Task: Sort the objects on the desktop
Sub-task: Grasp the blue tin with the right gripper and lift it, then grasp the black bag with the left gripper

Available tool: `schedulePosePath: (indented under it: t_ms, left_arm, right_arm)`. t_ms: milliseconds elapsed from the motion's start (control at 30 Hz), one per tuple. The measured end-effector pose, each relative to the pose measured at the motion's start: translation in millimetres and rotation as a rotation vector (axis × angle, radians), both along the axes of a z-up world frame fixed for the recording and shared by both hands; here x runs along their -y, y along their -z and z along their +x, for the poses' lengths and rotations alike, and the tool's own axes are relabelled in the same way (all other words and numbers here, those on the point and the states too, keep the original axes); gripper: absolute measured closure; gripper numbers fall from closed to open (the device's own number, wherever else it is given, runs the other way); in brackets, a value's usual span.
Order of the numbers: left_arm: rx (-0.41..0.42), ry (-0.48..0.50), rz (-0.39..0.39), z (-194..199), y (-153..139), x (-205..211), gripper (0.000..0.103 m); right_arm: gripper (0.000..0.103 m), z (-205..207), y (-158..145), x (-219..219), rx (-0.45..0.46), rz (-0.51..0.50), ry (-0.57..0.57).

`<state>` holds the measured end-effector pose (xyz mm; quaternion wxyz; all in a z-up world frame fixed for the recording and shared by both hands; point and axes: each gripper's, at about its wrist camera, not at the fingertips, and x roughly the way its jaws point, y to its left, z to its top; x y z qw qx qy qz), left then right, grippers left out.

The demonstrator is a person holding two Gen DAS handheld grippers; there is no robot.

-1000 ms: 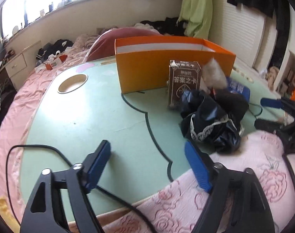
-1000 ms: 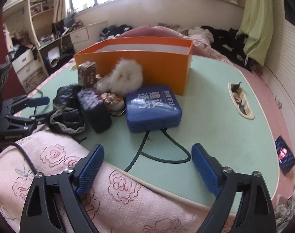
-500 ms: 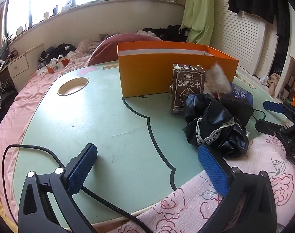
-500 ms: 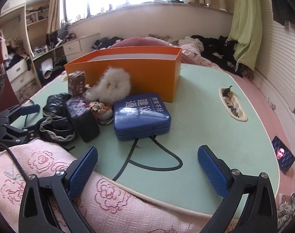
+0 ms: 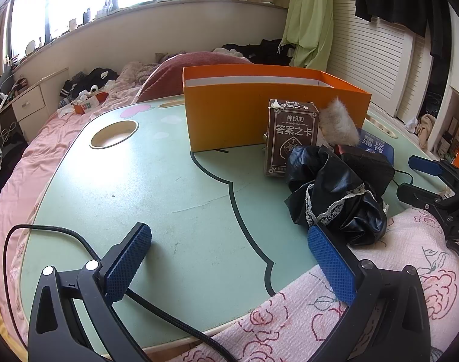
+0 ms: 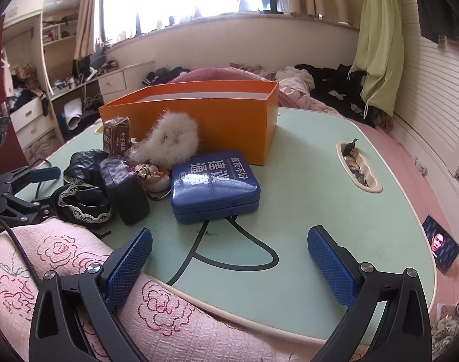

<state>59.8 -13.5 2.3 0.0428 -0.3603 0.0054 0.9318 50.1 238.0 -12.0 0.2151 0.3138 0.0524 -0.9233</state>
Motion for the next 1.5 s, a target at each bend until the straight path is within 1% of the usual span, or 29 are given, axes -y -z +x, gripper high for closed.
schedulePosePath:
  t_ms: [133, 233, 333, 500, 600, 667, 733, 767, 800, 933, 1067, 1167, 1267, 1333, 1367, 1400, 1433, 1500]
  left_arm:
    - [0.001, 0.000, 0.002, 1.0, -0.3, -0.8, 0.000]
    - [0.000, 0.000, 0.002, 1.2, -1.1, -1.7, 0.000]
    - [0.000, 0.000, 0.003, 1.3, -1.1, -1.3, 0.000]
    - [0.000, 0.000, 0.002, 1.4, -1.1, -1.6, 0.000]
    - [0.001, 0.001, 0.003, 1.4, -1.0, -1.3, 0.000]
    - [0.001, 0.001, 0.002, 1.4, -0.9, -1.4, 0.000]
    - [-0.002, 0.001, 0.001, 1.9, -1.3, -1.3, 0.000]
    - [-0.001, 0.001, 0.002, 1.4, -1.7, -1.8, 0.000]
    - [-0.001, 0.001, 0.003, 1.3, -1.6, -1.7, 0.000]
    - [-0.003, 0.001, 0.003, 1.5, -2.3, -1.9, 0.000]
    - [-0.003, 0.000, 0.002, 1.7, -2.2, -1.6, 0.000]
    - [-0.002, -0.013, 0.004, 1.7, -3.2, -0.1, 0.000]
    - [-0.008, -0.025, 0.028, 3.0, -7.3, 6.3, 0.000]
    - [-0.033, -0.032, 0.049, 6.8, -14.8, 11.3, 0.001]
    - [-0.051, -0.031, 0.073, 10.0, -20.9, 13.9, 0.001]
    - [-0.068, -0.028, 0.098, 13.3, -26.7, 15.4, 0.003]
    - [-0.088, -0.012, 0.126, 17.5, -34.7, 15.0, 0.004]
    - [-0.100, 0.032, 0.136, 21.2, -43.9, 8.2, 0.005]
  right_arm:
    - [0.000, -8.7, -7.1, 5.2, 0.025, 0.016, -0.014]
    - [0.000, -18.7, -17.1, 11.9, 0.006, 0.058, 0.000]
    - [0.000, -33.0, -20.5, 25.9, 0.040, 0.126, -0.019]
    - [0.000, -54.7, -19.6, 38.4, 0.089, 0.170, -0.010]
    - [0.000, -64.2, -12.6, 42.5, 0.127, 0.197, -0.004]
    - [0.001, -66.6, -8.8, 41.2, 0.152, 0.166, -0.018]
    - [0.011, -62.2, -9.4, 38.2, 0.142, 0.140, -0.042]
    - [0.028, -59.6, -8.7, 37.7, 0.138, 0.133, -0.051]
    - [0.036, -56.5, -8.4, 35.8, 0.128, 0.114, -0.060]
    - [0.036, -46.0, -7.5, 32.8, 0.096, 0.078, -0.067]
    - [0.036, -33.6, -8.5, 19.5, 0.094, -0.026, -0.077]
    - [0.036, -24.2, -9.8, 7.4, 0.088, -0.089, -0.062]
    - [0.036, -15.3, -11.0, -4.3, 0.064, -0.134, -0.044]
    - [0.036, -11.2, -10.2, -7.4, 0.062, -0.131, -0.037]
    - [0.036, -10.8, -9.3, -7.1, 0.066, -0.123, -0.032]
    - [0.036, -7.9, -8.6, -6.8, 0.049, -0.112, -0.024]
    - [0.036, -5.5, -8.1, -5.1, 0.036, -0.095, -0.020]
    - [0.036, -4.4, -8.1, -1.5, 0.027, -0.072, -0.026]
